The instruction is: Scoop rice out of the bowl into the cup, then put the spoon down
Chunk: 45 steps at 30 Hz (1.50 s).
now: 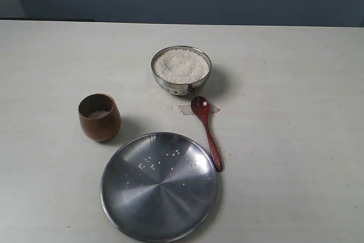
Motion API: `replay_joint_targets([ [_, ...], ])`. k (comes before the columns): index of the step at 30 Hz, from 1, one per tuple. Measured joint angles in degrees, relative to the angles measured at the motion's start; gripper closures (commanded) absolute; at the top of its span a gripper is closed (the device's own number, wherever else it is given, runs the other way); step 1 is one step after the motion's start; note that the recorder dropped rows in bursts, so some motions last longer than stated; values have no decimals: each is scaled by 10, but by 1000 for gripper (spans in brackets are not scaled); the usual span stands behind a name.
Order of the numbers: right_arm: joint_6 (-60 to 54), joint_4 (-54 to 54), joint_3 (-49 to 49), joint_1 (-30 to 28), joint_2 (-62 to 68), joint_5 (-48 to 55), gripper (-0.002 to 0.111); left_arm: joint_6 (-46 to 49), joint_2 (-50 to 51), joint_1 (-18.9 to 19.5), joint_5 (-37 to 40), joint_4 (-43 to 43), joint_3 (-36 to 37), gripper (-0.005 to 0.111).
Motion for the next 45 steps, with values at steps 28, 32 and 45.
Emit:
replay_joint_targets([
  [28, -135, 110, 141, 2, 79, 135, 108, 0, 0, 0, 0, 0, 0, 106],
  [32, -290, 276, 189, 1, 79, 147, 108, 0, 0, 0, 0, 0, 0, 106],
  [45, -768, 719, 206, 119, 185, 310, 108, 0, 0, 0, 0, 0, 0, 106],
])
